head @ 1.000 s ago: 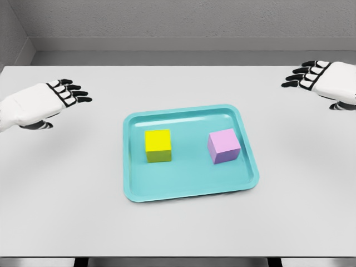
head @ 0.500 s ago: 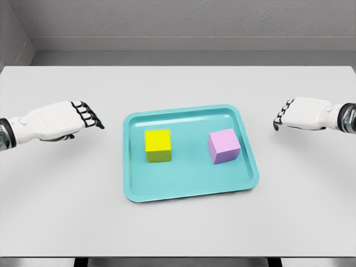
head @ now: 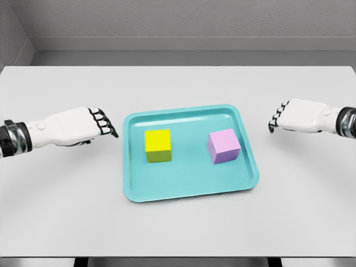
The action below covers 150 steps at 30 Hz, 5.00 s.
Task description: Push two cubes
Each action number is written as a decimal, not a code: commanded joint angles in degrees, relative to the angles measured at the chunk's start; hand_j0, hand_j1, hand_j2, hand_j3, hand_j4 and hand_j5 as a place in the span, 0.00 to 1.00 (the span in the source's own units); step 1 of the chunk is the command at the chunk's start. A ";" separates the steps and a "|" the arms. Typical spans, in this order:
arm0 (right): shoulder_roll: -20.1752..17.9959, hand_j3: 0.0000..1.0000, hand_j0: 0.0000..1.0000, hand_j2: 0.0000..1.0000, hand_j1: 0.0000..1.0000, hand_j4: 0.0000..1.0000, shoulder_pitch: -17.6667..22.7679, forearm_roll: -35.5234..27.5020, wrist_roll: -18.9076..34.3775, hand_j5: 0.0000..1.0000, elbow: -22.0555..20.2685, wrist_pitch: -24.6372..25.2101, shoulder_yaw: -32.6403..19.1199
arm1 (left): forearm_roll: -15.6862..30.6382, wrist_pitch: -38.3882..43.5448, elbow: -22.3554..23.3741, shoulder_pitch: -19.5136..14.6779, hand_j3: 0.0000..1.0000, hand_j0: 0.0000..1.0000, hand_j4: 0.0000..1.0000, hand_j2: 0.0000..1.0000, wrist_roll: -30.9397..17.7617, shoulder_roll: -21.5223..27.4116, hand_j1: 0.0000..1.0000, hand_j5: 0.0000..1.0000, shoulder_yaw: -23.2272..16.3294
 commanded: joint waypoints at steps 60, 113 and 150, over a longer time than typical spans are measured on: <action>4.33 0.64 0.64 0.64 0.64 0.64 7.74 -2.74 -6.27 0.64 -9.56 0.13 1.46 | 1.47 0.09 -3.84 1.05 0.77 0.77 0.77 0.77 -0.21 -3.05 0.77 0.77 -3.22; 12.42 0.64 0.64 0.64 0.64 0.64 2.64 -0.90 -3.29 0.64 -3.76 0.13 1.38 | 1.12 0.09 -3.23 -2.28 0.77 0.77 0.77 0.77 -3.11 -9.21 0.77 0.77 -4.01; 18.30 0.64 0.64 0.64 0.64 0.64 -1.05 0.25 -1.88 0.64 0.73 0.13 1.73 | 2.00 0.09 -0.50 -1.23 0.74 0.74 0.74 0.74 -5.13 -9.21 0.74 0.74 -2.34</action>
